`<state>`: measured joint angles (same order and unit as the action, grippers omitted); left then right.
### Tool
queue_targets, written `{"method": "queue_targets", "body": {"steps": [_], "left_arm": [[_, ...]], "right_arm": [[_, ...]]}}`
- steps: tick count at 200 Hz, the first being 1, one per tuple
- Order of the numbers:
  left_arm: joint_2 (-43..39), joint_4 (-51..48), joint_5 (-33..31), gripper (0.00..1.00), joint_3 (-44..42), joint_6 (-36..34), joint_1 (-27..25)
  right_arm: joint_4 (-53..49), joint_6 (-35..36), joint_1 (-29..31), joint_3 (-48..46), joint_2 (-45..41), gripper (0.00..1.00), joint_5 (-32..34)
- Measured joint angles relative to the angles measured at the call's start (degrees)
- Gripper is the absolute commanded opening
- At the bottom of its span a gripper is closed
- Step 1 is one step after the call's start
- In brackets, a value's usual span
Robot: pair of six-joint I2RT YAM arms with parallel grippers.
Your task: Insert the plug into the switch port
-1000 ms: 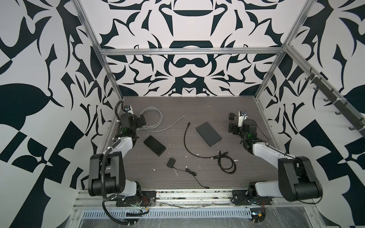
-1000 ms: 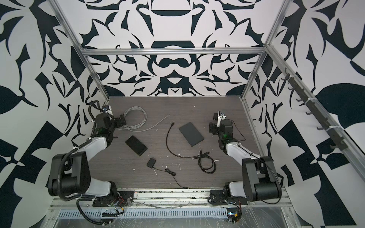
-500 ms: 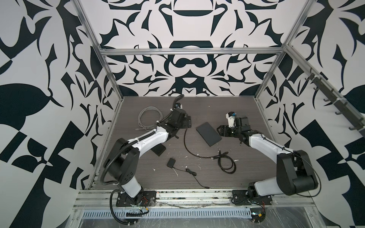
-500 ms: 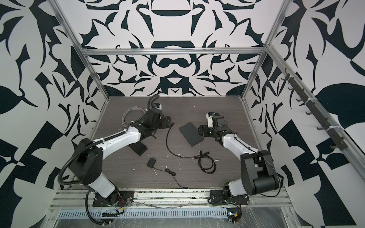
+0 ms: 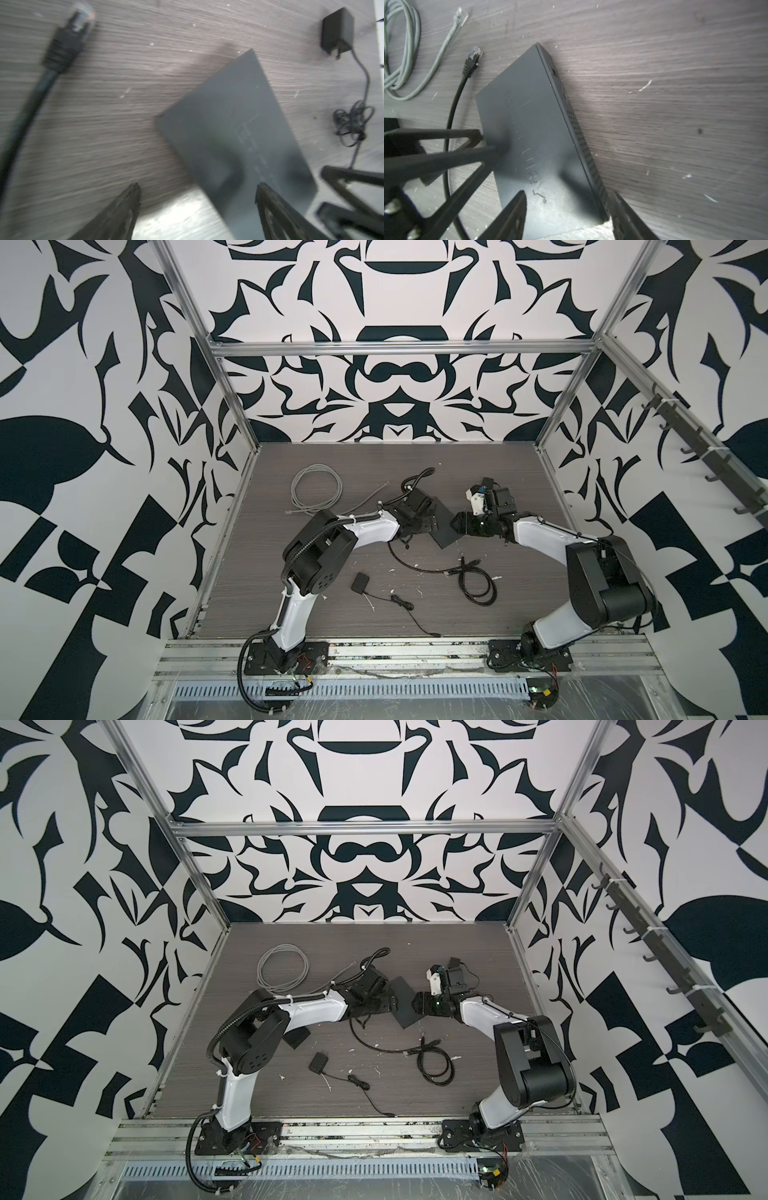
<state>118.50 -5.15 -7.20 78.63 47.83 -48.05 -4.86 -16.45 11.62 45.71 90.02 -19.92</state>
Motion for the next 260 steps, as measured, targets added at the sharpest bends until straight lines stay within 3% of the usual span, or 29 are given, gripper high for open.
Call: {"method": "queue_targets", "body": {"steps": [73,112,154,191,220,260], "left_arm": [[3.93,3.26,4.13,0.86,4.09,-0.07,2.23],[6.75,2.56,7.26,0.86,9.25,-4.52,5.49],[5.49,-0.22,7.08,0.86,8.72,-8.74,5.38],[0.85,-6.32,3.52,0.86,8.02,-13.44,4.98],[-4.74,-7.50,1.31,0.86,7.08,-16.06,4.59],[-6.86,-8.04,-0.61,0.86,7.08,-18.45,2.62]], "right_arm": [[2.19,-3.48,3.06,0.02,2.43,0.60,-4.63],[-0.96,-4.46,3.58,1.42,2.62,0.67,-3.89],[-12.24,-5.66,-2.32,3.45,-5.92,0.68,6.45],[-19.08,-7.26,-10.88,5.22,-11.52,0.59,15.72],[-20.79,-7.54,-17.99,4.46,-9.42,0.52,18.16],[-20.13,-7.45,-18.69,4.46,-4.00,0.48,17.88]]}}
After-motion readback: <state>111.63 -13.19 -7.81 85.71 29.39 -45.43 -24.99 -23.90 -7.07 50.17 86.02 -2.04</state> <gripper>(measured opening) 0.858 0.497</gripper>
